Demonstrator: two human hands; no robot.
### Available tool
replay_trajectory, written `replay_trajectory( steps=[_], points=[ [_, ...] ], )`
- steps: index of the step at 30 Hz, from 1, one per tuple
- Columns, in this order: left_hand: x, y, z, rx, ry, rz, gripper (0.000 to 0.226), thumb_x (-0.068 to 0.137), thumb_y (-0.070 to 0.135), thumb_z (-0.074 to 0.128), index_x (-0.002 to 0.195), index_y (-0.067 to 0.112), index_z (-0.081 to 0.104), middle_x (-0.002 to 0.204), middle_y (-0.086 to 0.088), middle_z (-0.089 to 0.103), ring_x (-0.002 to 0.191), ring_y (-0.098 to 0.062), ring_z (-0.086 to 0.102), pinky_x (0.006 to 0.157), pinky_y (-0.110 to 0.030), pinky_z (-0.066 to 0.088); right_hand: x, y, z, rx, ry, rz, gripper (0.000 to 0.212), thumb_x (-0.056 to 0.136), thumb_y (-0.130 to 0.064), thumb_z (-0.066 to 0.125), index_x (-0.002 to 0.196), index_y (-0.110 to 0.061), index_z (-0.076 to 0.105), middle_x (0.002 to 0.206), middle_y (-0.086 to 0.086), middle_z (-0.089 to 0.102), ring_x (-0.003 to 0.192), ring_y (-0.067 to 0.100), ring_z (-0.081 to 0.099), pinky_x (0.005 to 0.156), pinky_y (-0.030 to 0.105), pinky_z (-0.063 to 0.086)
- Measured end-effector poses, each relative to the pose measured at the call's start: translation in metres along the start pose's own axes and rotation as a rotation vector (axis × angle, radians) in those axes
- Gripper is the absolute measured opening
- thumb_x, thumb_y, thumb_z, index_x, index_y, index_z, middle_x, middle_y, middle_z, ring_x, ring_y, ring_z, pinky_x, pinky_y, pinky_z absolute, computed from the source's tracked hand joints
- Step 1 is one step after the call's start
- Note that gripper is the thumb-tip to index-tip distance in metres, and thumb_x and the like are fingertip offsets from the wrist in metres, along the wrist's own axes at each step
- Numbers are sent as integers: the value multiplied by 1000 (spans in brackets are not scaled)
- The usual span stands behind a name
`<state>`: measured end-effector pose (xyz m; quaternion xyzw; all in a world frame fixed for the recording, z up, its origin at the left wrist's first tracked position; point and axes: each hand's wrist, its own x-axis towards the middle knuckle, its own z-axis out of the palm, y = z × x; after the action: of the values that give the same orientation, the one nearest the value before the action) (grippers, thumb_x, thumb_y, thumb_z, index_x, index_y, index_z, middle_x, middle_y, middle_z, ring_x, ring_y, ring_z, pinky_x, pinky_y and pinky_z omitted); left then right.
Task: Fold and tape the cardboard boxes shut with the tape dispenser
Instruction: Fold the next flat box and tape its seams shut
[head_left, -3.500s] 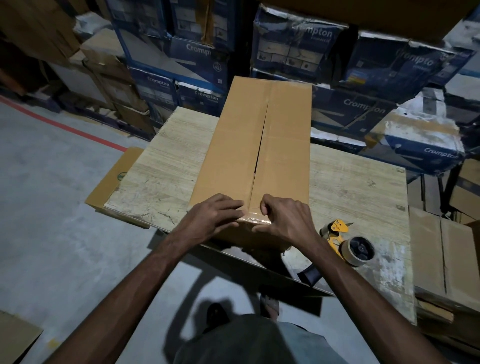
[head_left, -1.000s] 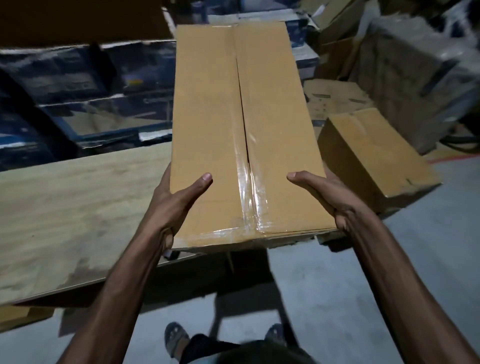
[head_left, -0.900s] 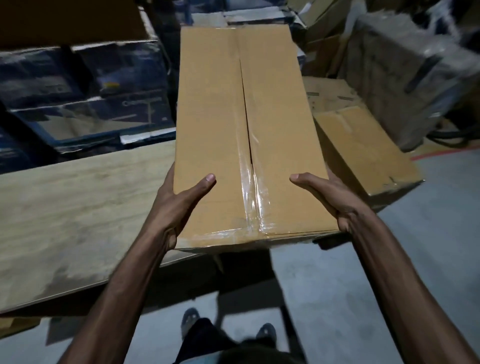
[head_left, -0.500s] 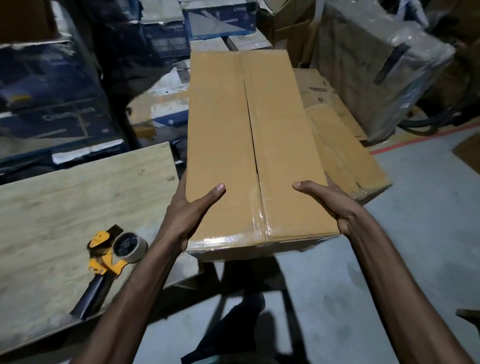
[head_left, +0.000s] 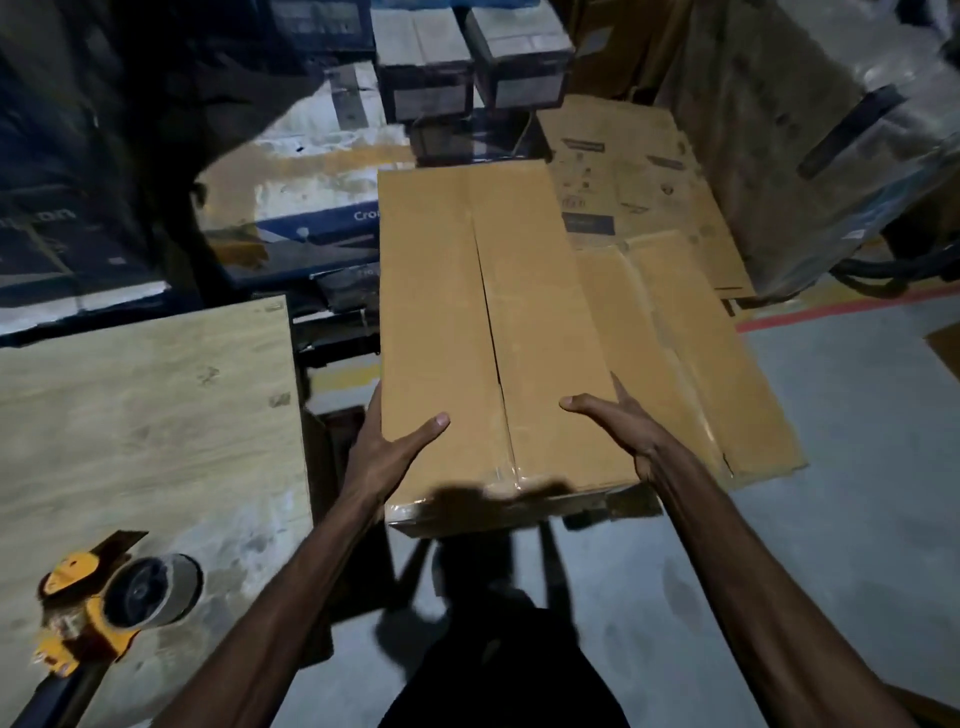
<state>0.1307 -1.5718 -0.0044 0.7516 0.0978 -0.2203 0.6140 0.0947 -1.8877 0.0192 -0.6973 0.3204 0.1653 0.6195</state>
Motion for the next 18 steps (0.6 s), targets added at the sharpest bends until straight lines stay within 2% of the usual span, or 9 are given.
replay_trajectory(
  steps=[3,6,10,13,15,17,18],
  points=[
    [40,-15,11,-51,16,-87,97,57,72,91,142,59,46,132,19,66,122,-14,63,110,-51,49,48,5,-4,-51,-18,39,119,73,-54,88,165,-29,16,167,2,28,151,25,31,113,39,33],
    [77,-34,22,-54,27,-130,98,56,69,93,142,55,49,128,17,69,119,-15,65,108,-51,50,90,13,-5,-114,-39,82,123,69,-60,86,165,-28,16,168,3,25,152,27,29,112,41,33],
    [109,-56,35,-59,48,-166,96,62,59,92,146,52,46,128,17,68,120,-13,63,109,-48,51,139,33,-8,-164,-93,103,108,79,-60,80,164,-32,20,161,-3,36,148,25,34,105,37,33],
    [120,-73,45,-63,34,-178,95,65,58,93,146,58,42,131,20,66,125,-10,61,112,-47,48,161,52,-8,-164,-117,94,85,92,-47,73,161,-29,27,146,-5,49,135,18,45,101,33,35],
    [125,-85,52,-63,39,-199,96,66,55,94,146,58,42,133,19,66,126,-11,61,112,-48,48,169,62,-7,-155,-104,80,76,96,-42,70,159,-28,32,145,-3,53,135,19,50,103,33,40],
    [130,-93,57,-60,44,-195,96,68,52,93,147,60,39,136,19,64,129,-13,59,112,-51,47,176,71,-6,-120,-107,66,78,93,-41,73,159,-26,34,148,0,54,135,22,53,106,35,43],
    [131,-96,59,-54,44,-193,96,70,50,93,147,62,38,138,20,62,130,-13,57,112,-51,47,180,78,-7,-107,-110,72,88,87,-46,77,160,-27,32,151,3,53,134,23,53,109,38,44]
  ],
)
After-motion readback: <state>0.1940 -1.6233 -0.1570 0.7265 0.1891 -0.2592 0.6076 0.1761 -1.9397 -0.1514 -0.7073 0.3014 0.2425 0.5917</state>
